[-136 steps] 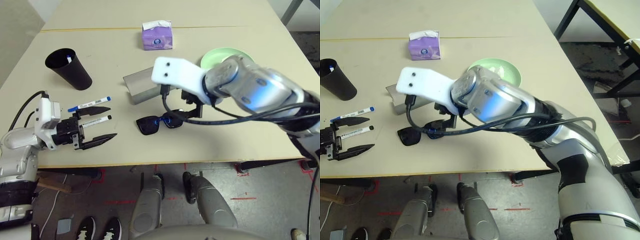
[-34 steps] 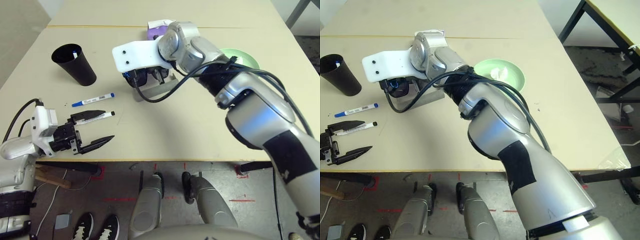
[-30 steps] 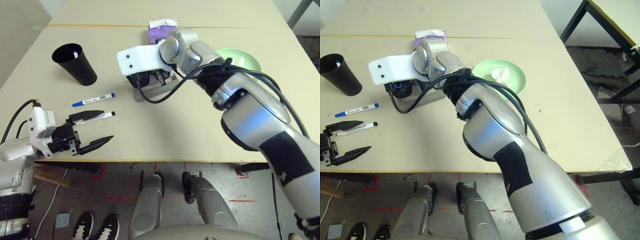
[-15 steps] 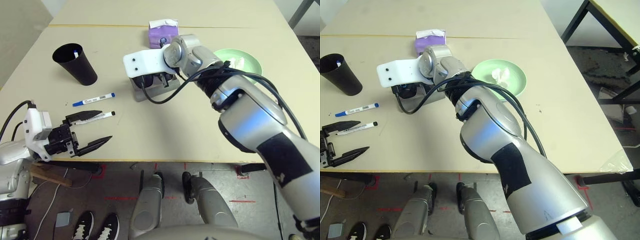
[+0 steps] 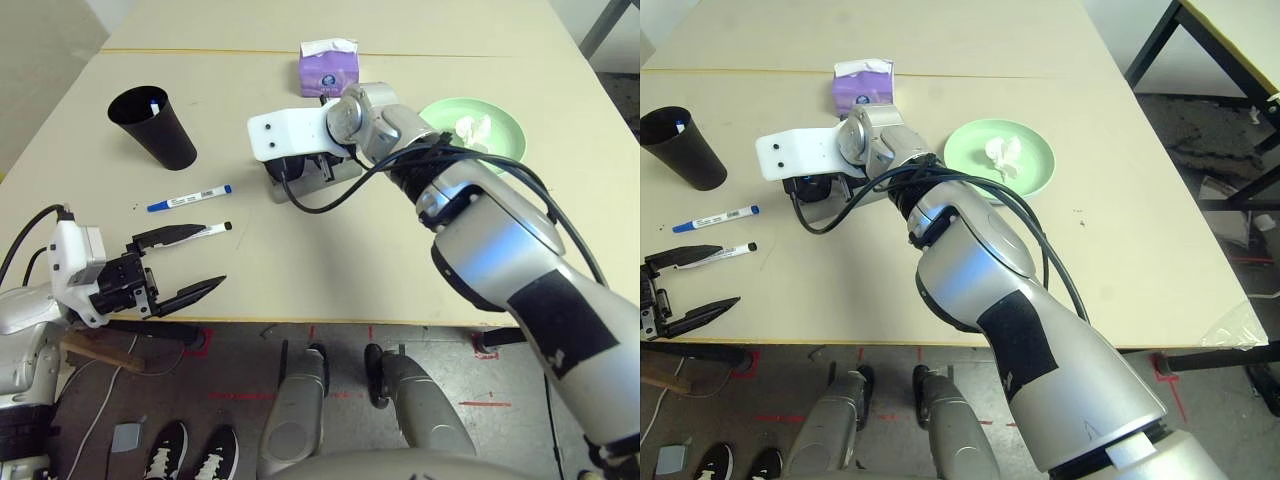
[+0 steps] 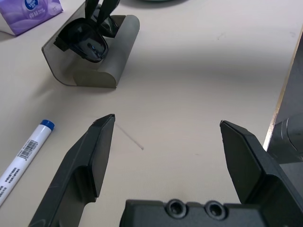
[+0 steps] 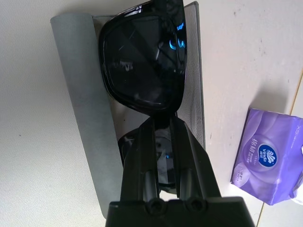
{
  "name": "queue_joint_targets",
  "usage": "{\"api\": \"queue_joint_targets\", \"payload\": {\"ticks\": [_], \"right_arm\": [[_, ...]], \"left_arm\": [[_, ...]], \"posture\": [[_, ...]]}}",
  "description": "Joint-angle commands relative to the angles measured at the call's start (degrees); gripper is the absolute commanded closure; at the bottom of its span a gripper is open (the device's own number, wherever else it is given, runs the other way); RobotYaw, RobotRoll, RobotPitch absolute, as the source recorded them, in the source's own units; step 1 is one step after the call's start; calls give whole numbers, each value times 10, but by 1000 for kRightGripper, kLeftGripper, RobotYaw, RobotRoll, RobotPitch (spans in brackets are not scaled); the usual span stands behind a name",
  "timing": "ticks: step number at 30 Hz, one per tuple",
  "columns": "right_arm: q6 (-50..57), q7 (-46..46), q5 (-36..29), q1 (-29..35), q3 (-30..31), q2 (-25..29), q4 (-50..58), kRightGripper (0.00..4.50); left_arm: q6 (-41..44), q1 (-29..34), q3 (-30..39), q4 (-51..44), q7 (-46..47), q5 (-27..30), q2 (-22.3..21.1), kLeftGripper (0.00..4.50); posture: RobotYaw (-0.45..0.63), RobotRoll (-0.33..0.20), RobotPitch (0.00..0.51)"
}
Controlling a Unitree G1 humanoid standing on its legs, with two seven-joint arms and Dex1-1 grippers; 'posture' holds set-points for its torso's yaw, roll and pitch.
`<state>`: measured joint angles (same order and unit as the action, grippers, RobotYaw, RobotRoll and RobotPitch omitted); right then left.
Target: Organize and tidy the items on the table.
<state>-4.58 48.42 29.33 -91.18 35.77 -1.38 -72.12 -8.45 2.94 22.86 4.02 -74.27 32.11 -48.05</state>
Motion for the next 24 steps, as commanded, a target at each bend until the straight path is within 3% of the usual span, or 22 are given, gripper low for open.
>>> {"api": "queue_joint_targets", "payload": {"ticks": [1,22,24], "right_arm": [[-6,0,9,15,-4,-5,-4,4353],[-3,24,29,20,-12,3,-5,4360],[-2,28,28,14,-15,6,-5,4143]], "left_arm": [[8,13,9,-16,2,6,3,0],[7,-2,-4,-4,9,3,5,0],[6,-14,-11,3,6,1,7,0]], "posture": [[194,0,277],[163,0,276],[149,0,272]]}}
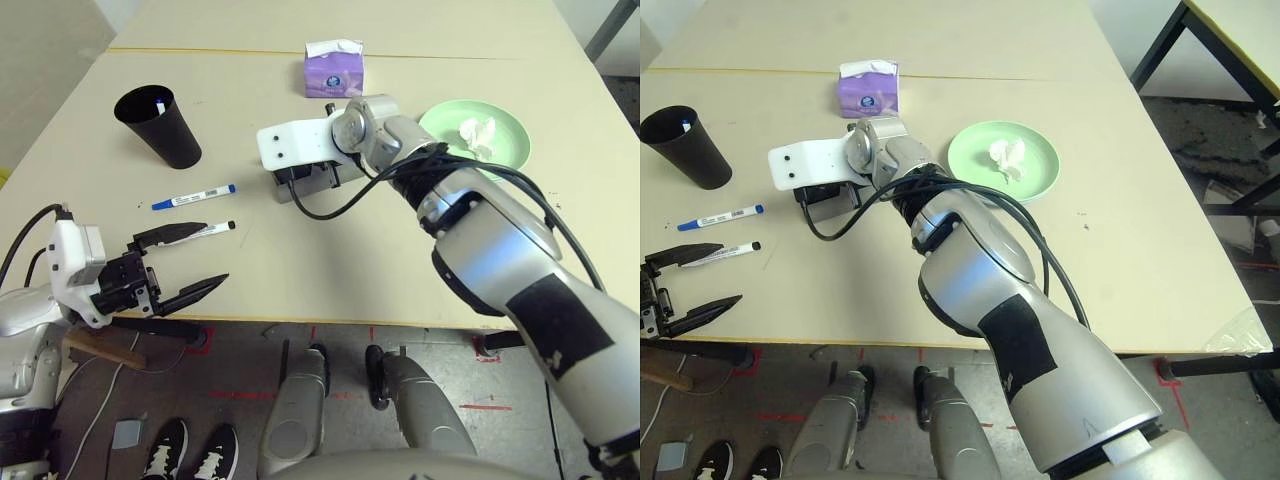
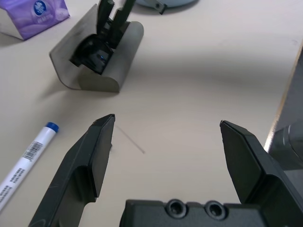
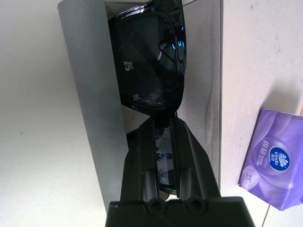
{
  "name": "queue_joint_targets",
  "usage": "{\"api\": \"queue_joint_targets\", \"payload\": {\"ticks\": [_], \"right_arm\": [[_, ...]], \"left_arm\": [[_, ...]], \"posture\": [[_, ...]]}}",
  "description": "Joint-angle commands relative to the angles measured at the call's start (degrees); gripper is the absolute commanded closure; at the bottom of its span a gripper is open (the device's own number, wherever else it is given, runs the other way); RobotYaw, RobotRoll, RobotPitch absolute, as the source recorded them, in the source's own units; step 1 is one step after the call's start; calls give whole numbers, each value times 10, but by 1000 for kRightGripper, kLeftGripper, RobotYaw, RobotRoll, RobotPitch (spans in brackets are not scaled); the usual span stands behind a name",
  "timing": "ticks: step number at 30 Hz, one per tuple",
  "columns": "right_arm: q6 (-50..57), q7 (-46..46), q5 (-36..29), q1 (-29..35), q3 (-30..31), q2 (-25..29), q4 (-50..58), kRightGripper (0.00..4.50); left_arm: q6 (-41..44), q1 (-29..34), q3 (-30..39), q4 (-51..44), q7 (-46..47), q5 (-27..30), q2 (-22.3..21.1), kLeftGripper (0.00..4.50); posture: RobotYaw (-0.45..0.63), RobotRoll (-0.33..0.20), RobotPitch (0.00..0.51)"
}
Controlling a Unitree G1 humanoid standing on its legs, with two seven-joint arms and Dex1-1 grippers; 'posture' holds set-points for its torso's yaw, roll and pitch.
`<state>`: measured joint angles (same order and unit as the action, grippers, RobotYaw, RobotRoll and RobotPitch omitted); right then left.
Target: Organize and tidy the items on the table.
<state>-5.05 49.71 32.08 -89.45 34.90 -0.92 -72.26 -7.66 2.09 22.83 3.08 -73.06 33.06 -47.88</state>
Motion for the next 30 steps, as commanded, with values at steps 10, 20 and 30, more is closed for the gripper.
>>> {"api": "queue_joint_targets", "payload": {"ticks": [10,20,30], "right_arm": [[9,22,-3,-36,-20,27,-5,458],[9,119,-8,-94,-36,106,16,19],[200,215,-209,-45,-229,175,234,19]], "left_arm": [[-15,-51,-31,58,-20,-25,15,0],[-31,-102,-51,125,-40,-34,24,0],[-48,-142,-56,168,-37,-48,33,0]], "posture": [[95,0,256],[40,0,247],[8,0,232]]}}
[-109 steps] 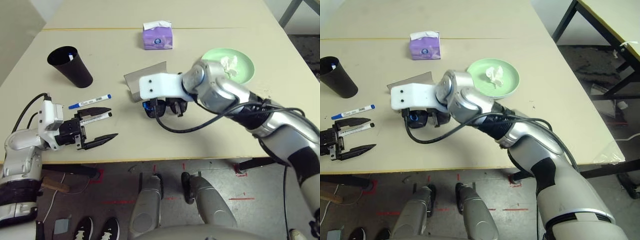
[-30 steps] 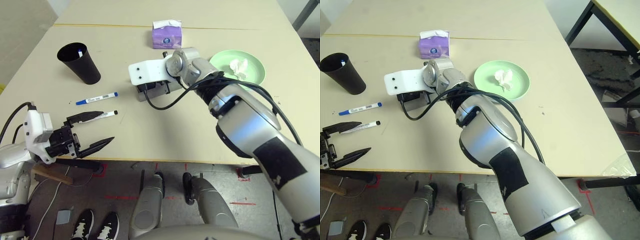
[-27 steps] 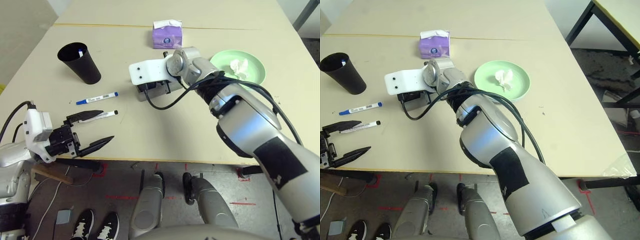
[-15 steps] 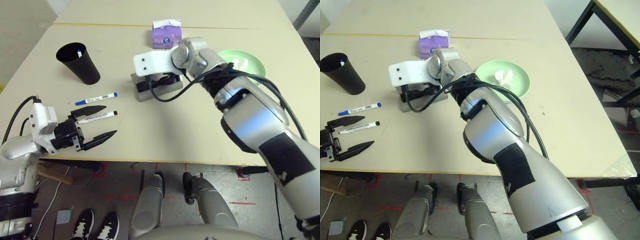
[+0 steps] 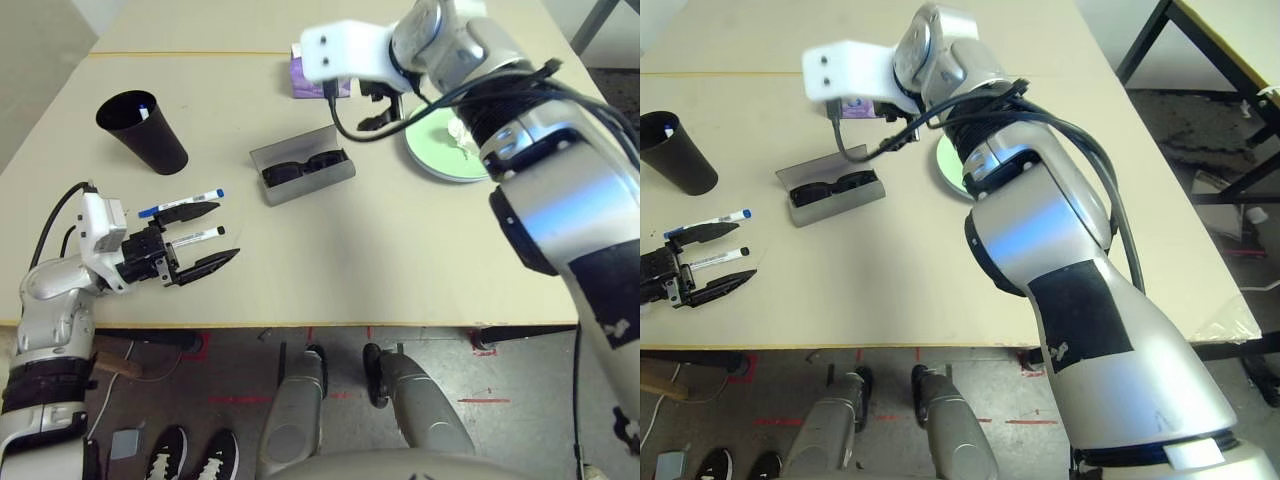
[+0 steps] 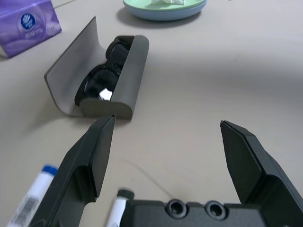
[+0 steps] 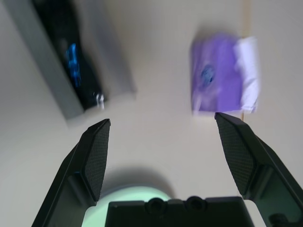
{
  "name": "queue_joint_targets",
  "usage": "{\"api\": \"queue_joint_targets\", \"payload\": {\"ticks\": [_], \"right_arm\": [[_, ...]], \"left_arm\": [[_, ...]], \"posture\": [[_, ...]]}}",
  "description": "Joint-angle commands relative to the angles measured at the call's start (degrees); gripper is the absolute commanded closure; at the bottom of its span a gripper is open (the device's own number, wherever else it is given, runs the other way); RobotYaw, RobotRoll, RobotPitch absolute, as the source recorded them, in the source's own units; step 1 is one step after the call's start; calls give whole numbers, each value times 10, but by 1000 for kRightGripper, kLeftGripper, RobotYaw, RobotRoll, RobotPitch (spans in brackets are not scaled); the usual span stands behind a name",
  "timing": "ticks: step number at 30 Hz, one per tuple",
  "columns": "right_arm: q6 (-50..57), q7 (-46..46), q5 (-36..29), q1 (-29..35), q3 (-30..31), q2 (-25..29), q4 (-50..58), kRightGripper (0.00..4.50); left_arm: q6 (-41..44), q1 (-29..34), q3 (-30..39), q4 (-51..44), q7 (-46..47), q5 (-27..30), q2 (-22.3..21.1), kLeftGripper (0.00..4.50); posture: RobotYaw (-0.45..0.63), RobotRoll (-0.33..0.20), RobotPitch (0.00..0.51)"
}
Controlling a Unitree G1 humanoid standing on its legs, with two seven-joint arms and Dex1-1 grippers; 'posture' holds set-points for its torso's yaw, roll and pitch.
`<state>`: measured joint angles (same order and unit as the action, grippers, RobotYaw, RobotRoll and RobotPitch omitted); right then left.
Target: Organize and tidy the items on the table.
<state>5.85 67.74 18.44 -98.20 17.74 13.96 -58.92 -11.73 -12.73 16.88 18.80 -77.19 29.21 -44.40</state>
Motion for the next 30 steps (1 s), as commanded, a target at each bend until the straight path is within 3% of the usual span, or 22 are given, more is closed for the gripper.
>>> {"api": "queue_joint_targets", "payload": {"ticks": [1,4,7,9,12,15,19,27,30], "right_arm": [[145,39,-97,78,-83,46,168,19],[310,33,-168,178,-150,93,352,19],[471,3,-270,321,-272,124,542,19],[508,-37,-308,413,-335,127,629,19],[504,-56,-340,539,-355,153,721,19],[523,-23,-417,648,-378,181,771,19],[391,28,-445,779,-372,203,779,19],[87,89,-409,921,-313,209,715,19],[36,104,-431,939,-307,202,687,0]], "left_arm": [[-9,9,7,11,9,-11,-3,0],[-11,16,16,11,22,-13,-8,0],[-7,20,29,18,48,-20,-18,0],[3,13,33,29,73,-29,-24,0],[19,-7,33,44,111,-42,-28,0],[43,-29,20,45,141,-57,-30,0],[83,-61,9,40,182,-67,-25,0],[155,-123,14,52,289,-81,-2,0],[180,-150,9,62,329,-88,11,632]], "posture": [[9,0,232],[13,0,230],[-2,0,230],[-16,0,229],[-34,0,232],[-44,0,234],[-50,0,240],[-49,0,250],[-51,0,254]]}}
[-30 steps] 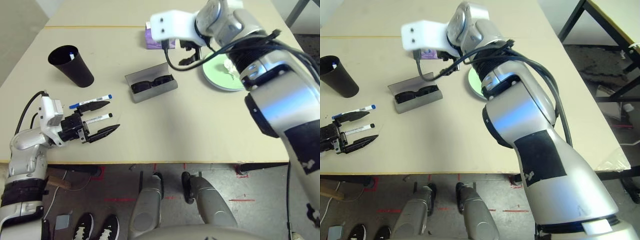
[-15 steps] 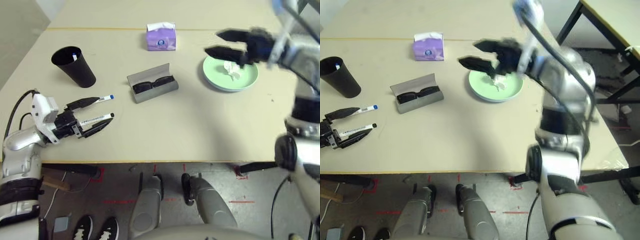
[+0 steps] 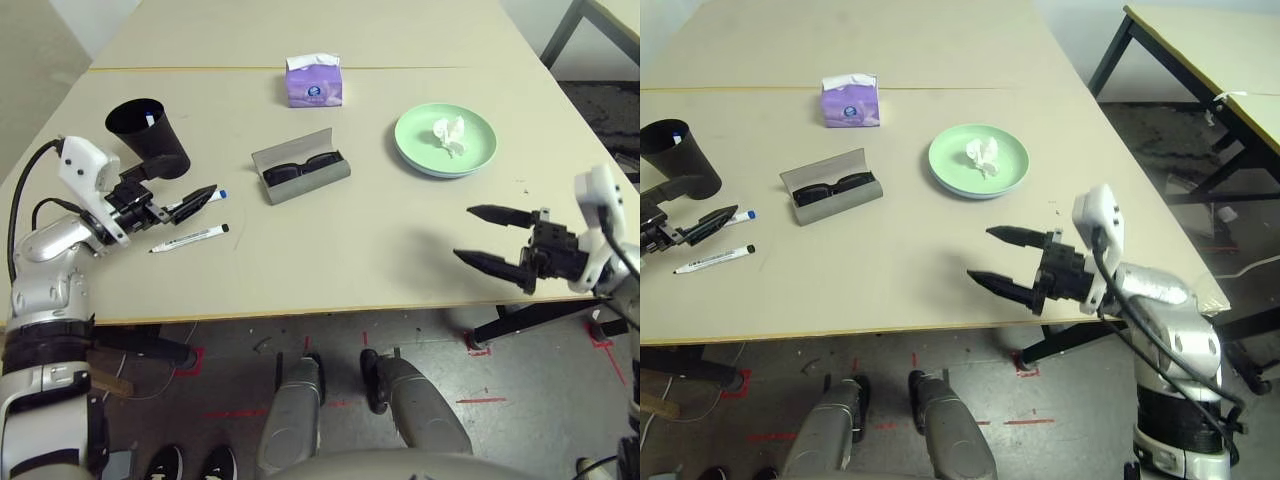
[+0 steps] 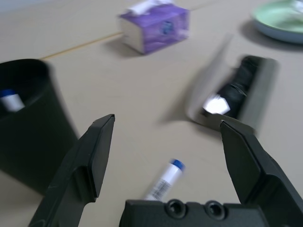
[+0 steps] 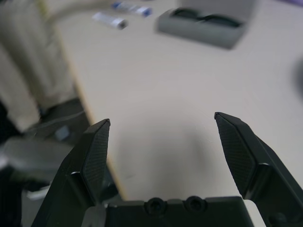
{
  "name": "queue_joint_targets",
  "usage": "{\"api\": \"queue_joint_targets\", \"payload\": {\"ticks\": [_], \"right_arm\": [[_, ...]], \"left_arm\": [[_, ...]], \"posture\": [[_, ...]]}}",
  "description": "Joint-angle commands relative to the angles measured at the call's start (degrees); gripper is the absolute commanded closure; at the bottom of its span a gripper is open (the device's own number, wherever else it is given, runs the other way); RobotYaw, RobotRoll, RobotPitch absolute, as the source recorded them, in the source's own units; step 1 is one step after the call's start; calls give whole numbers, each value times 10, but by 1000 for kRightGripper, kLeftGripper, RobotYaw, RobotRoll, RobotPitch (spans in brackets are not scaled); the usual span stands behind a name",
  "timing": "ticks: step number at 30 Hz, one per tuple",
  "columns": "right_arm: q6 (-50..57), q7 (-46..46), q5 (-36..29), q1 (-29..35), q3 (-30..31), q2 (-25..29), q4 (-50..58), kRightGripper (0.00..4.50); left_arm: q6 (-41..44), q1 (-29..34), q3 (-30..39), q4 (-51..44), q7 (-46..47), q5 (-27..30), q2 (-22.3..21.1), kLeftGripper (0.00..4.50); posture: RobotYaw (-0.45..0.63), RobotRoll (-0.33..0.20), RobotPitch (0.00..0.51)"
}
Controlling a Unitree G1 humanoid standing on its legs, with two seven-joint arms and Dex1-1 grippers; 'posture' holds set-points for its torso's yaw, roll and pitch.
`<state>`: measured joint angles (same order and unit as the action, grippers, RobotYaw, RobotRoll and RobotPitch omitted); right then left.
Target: Organize and tidy the items on the table.
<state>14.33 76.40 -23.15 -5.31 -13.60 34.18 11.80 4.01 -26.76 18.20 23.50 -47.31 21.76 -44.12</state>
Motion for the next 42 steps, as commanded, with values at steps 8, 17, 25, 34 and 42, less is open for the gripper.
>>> {"api": "queue_joint_targets", "payload": {"ticks": [8,17,25,34,42], "right_arm": [[-118,12,-65,-26,3,-32,-113,0],[-152,-42,-68,-31,-8,-36,-158,0],[-151,-114,-72,-30,-19,-39,-134,0],[-145,-137,-72,-26,-14,-29,-119,0],[-142,-145,-71,-30,-12,-22,-119,0]], "left_arm": [[18,-65,-36,53,73,-46,48,3408],[-7,-118,-56,120,95,-78,77,4460],[-54,-178,-88,217,75,-107,113,4460],[-97,-210,-111,275,62,-127,142,4460],[-114,-205,-119,281,25,-132,154,4460]], "posture": [[-58,0,261],[-83,0,260],[-117,0,253],[-138,0,244],[-138,0,233]]}}
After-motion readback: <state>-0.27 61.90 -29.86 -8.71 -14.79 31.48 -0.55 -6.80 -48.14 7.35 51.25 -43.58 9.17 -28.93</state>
